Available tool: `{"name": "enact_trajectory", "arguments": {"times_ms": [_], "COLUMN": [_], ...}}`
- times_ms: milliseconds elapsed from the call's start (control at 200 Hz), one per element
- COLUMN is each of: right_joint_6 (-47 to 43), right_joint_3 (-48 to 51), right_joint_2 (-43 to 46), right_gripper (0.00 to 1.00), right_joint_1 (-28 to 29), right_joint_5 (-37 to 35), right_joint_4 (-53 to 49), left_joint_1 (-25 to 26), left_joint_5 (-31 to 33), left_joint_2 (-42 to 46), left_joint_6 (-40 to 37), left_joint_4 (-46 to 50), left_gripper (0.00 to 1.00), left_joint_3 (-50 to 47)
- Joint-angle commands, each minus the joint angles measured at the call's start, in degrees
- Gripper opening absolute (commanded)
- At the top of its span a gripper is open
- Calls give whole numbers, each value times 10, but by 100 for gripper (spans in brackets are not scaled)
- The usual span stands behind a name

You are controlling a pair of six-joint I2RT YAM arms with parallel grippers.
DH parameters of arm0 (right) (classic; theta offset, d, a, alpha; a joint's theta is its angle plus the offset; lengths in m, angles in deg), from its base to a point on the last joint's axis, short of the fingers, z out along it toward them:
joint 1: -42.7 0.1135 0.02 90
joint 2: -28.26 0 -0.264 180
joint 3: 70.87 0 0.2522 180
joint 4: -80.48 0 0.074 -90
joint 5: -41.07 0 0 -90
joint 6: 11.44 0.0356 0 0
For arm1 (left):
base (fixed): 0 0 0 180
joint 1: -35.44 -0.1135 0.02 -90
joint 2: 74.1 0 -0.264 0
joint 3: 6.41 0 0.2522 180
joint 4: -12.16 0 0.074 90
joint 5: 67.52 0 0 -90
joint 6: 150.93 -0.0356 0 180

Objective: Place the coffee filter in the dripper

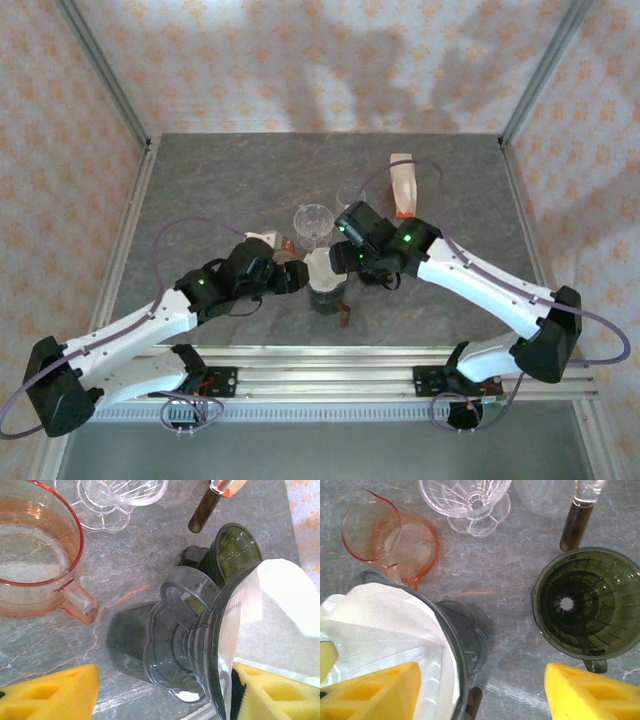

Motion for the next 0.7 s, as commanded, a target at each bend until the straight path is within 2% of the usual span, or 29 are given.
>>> {"name": "enact_trajectory", "arguments": {"times_ms": [0, 540, 696], "right_joint_6": [12, 22, 20], "right_joint_3": [14, 32, 26], "right_joint_2": [18, 31, 29], "right_gripper": [65, 62, 70], "right_joint_1": [-3, -5, -5], "right_joint_5": [-34, -51, -39], "right_joint_4": [-17, -21, -14], "left_joint_1": [5, 4, 4], "left_joint_5": [-2, 0, 2], "left_joint_2": [-7, -4, 4], "left_joint_6": [2, 2, 4], "left_joint_4": [15, 19, 18], "left_gripper": [67, 71, 74], "left_joint_3": [4, 7, 9]}}
